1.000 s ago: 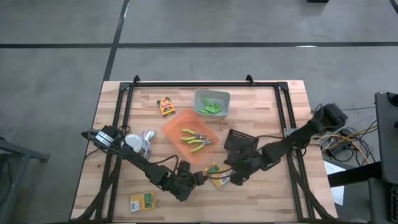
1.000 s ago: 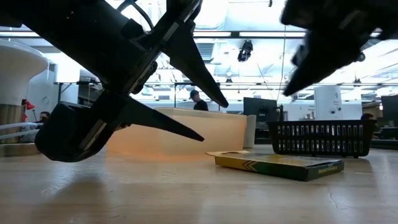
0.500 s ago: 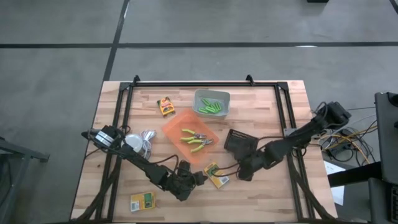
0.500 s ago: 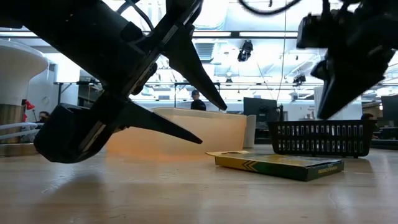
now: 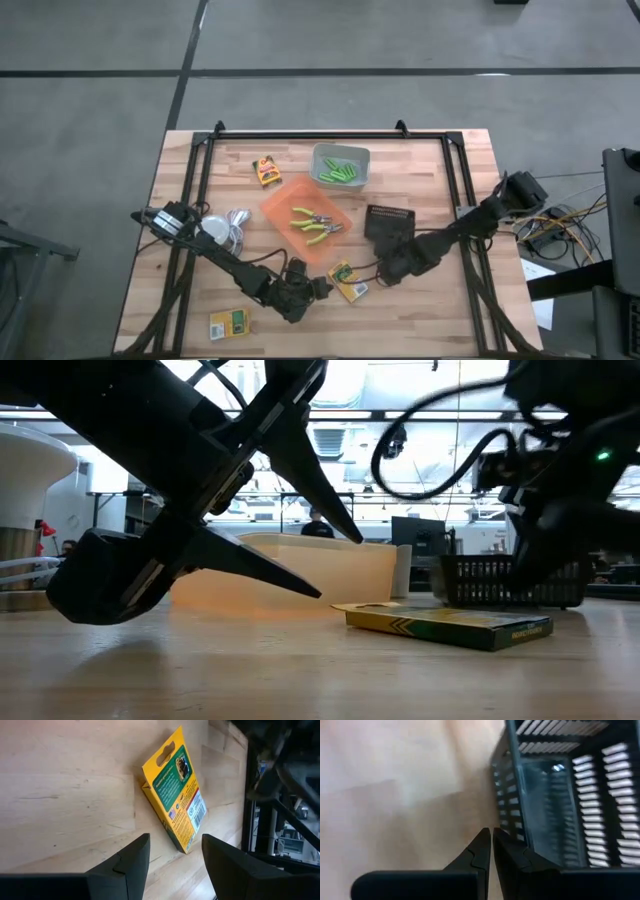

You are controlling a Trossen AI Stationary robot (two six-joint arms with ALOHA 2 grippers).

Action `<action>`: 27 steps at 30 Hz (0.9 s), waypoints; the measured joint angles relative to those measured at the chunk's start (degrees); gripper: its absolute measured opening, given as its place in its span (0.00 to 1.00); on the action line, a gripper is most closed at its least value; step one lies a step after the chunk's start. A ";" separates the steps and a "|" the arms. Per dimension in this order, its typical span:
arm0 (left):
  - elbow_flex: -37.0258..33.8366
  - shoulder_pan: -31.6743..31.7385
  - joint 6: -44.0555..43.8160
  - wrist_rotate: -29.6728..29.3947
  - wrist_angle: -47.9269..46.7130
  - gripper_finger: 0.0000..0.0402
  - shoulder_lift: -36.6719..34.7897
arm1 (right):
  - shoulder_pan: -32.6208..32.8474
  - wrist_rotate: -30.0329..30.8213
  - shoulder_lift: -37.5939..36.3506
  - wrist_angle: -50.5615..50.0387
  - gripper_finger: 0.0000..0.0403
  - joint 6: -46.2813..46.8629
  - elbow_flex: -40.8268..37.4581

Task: Pick & Place School Supplies
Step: Put the yellow crayon box into the black bin

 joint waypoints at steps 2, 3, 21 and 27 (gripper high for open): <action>0.00 0.00 0.00 0.02 -0.09 0.46 0.00 | -1.51 1.77 -0.31 -2.06 0.04 0.02 -0.03; 0.00 0.00 0.02 0.04 -0.09 0.46 0.00 | -2.40 2.68 -0.45 -2.75 0.04 0.06 -0.04; -0.02 0.00 0.52 2.14 0.06 0.46 0.00 | -10.40 -6.44 -7.56 -2.94 0.04 -0.10 0.87; 0.00 0.38 0.31 3.88 0.19 0.46 0.00 | -3.38 -7.48 -15.43 12.80 0.04 -4.06 -0.91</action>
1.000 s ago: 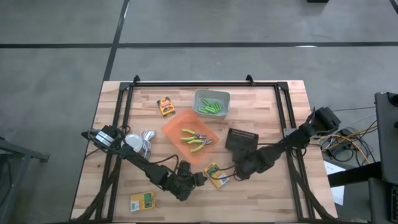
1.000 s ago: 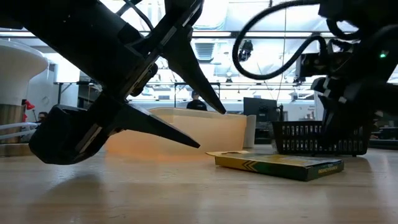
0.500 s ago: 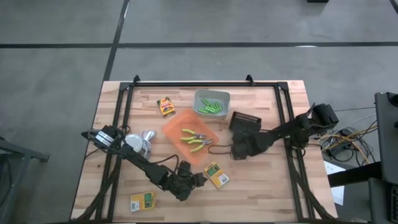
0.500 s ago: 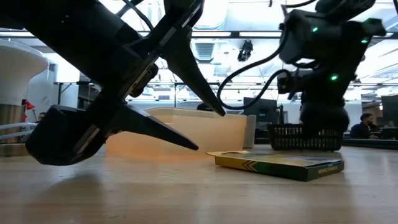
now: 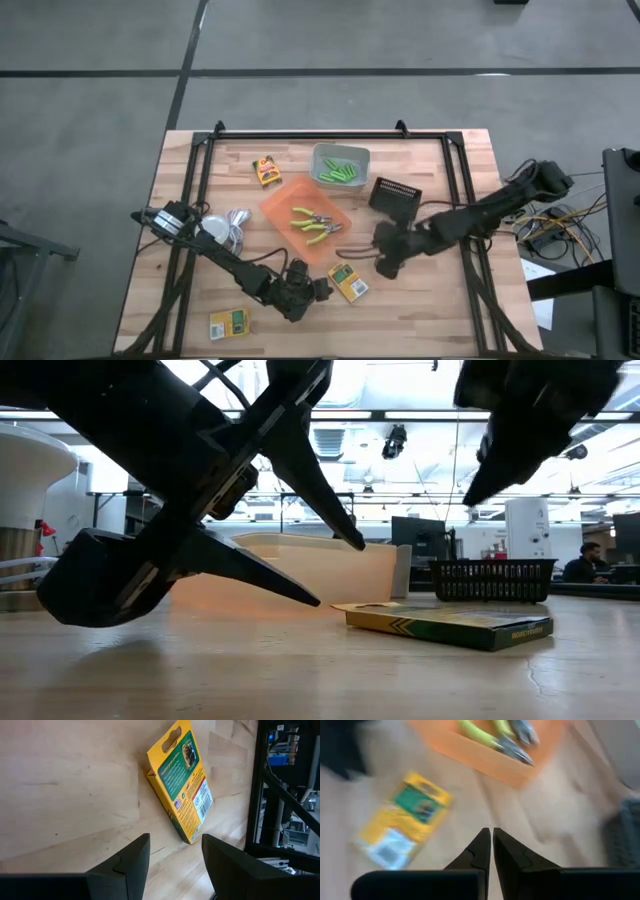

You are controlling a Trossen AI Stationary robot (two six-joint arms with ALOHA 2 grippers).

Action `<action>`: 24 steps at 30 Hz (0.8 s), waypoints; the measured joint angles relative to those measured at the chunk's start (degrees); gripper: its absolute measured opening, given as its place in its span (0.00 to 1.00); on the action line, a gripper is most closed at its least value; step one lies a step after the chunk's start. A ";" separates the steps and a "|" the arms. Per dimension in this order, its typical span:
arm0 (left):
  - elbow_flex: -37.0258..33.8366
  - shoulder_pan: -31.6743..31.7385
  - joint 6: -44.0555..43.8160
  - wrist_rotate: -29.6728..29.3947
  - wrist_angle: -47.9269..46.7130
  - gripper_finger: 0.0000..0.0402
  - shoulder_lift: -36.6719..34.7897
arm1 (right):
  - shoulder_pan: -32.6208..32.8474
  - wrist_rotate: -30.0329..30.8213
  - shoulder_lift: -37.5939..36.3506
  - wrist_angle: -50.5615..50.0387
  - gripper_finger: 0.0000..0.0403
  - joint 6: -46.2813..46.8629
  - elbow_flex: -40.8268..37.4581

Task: Pick & Place School Supplies
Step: Put the yellow crayon box into the black bin

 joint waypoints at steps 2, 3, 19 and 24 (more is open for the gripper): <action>0.00 0.13 -0.02 -0.23 0.00 0.46 0.00 | 1.82 0.25 -0.81 6.21 0.04 -0.85 -1.89; 0.02 0.16 -0.02 -0.69 0.02 0.46 0.00 | 2.69 0.27 -1.09 9.63 0.04 -1.39 -2.92; 0.17 2.21 2.20 -3.49 1.26 0.46 0.00 | 5.76 -1.92 11.02 31.37 0.04 -2.93 -7.83; 0.17 2.16 2.21 -3.47 1.20 0.46 0.00 | 6.11 -2.86 15.22 31.42 0.04 -2.88 -5.20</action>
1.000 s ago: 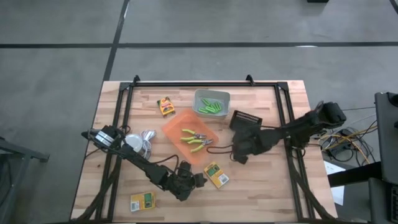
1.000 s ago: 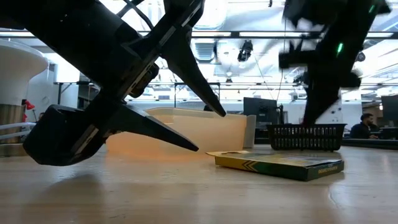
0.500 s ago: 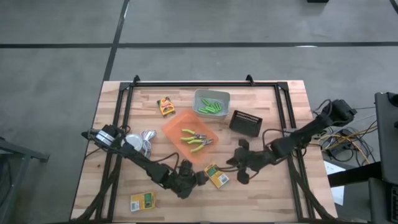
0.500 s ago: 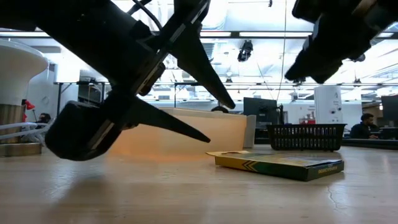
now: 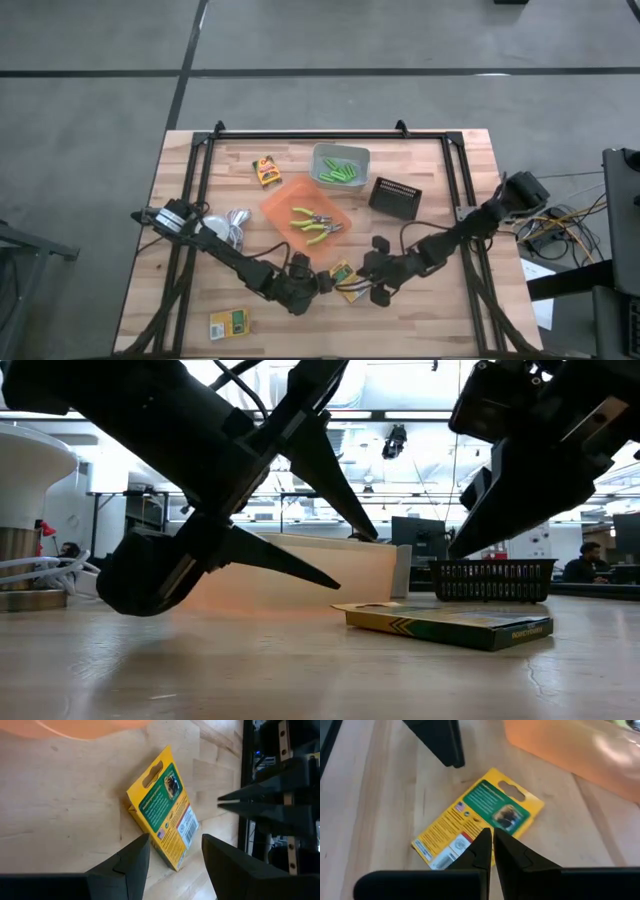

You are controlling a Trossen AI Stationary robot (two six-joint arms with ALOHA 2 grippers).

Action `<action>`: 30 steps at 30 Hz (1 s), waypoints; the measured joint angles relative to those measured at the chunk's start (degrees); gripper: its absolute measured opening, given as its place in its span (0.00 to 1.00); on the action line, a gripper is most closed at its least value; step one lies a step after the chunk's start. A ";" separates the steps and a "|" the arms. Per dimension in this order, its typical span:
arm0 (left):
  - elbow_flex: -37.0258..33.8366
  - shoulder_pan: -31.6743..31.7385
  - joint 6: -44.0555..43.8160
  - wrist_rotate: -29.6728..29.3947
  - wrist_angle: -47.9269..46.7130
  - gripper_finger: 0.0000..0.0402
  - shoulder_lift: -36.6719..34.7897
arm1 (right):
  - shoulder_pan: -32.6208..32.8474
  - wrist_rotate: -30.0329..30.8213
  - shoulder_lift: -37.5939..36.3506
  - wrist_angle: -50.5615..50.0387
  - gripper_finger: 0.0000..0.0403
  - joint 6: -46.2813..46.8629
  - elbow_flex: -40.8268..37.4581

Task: Pick & Place School Supplies
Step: Put the yellow crayon box into the black bin

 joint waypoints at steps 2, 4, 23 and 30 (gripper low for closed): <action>0.00 0.00 0.00 0.00 -0.02 0.46 0.00 | -0.01 -0.60 1.08 0.10 0.04 0.00 0.88; 0.00 0.00 -0.04 0.24 0.00 0.46 0.00 | -0.03 -2.30 2.19 0.25 0.04 -0.02 1.69; 0.51 0.00 -0.82 3.41 -0.05 0.46 0.00 | 0.02 -2.26 4.49 -0.81 0.04 -0.04 2.23; 1.01 0.09 0.25 3.28 0.09 0.46 0.45 | -0.43 0.11 4.49 -0.87 0.04 -0.04 1.79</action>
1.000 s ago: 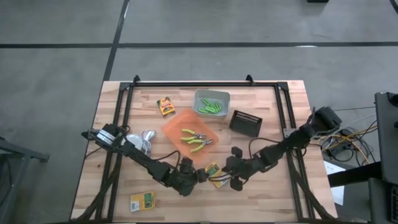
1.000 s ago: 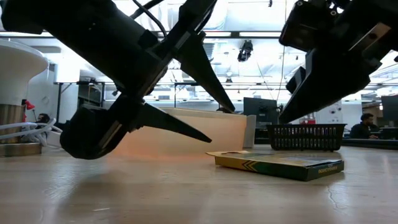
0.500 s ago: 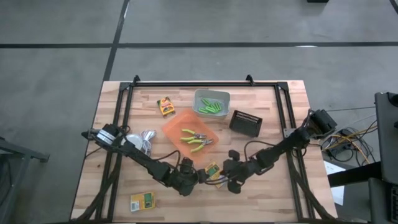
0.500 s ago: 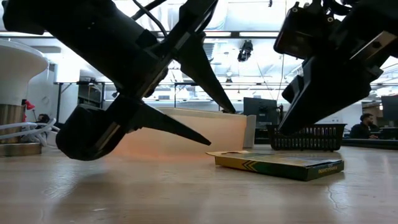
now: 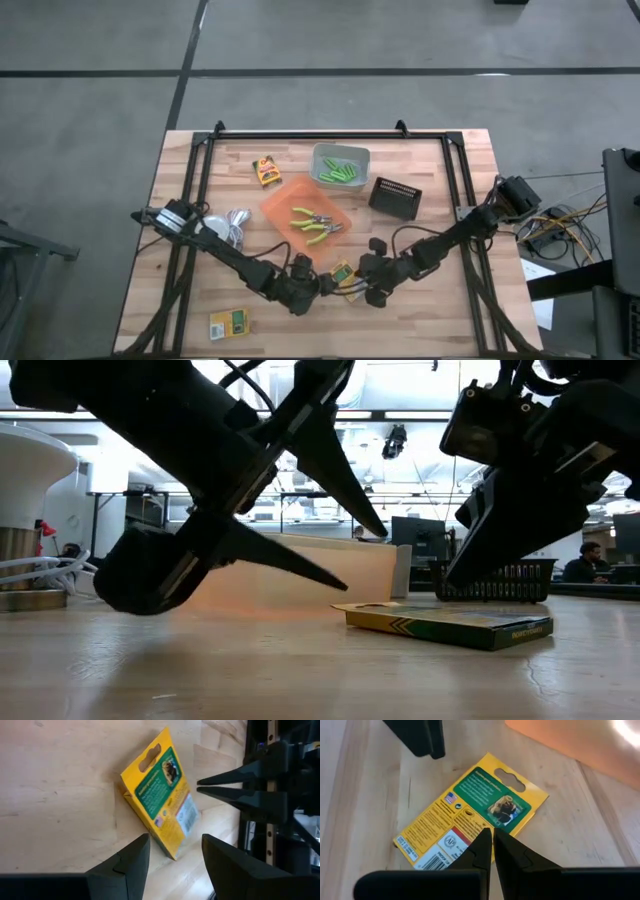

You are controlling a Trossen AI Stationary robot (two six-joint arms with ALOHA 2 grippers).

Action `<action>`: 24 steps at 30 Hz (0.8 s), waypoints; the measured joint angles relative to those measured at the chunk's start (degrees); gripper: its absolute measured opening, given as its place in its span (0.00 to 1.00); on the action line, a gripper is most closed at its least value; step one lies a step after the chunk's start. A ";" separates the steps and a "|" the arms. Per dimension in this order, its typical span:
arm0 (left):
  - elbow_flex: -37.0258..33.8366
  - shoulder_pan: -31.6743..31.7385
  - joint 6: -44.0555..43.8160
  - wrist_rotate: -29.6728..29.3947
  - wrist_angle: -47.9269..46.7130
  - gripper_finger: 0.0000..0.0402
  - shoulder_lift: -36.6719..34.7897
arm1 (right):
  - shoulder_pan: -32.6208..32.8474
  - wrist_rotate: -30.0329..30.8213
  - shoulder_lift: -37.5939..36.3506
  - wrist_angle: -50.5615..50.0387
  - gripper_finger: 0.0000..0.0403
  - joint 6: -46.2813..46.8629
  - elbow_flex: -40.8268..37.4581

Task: Pick & Place School Supplies
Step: Put the yellow crayon box into the black bin

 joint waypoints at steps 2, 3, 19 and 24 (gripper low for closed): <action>0.11 0.04 1.11 -0.13 -0.13 0.46 0.71 | -0.23 0.00 0.17 -0.10 0.04 0.01 -0.07; 0.28 0.07 1.45 -0.15 0.00 0.46 1.18 | -0.25 0.01 0.24 -0.08 0.04 0.00 -0.07; 0.42 0.05 4.29 -1.48 2.27 0.46 2.67 | -0.25 0.01 0.24 -0.07 0.04 2.95 -2.02; 0.71 0.79 4.33 -2.92 2.45 0.46 2.70 | -0.23 0.00 0.24 0.41 0.04 3.04 -2.17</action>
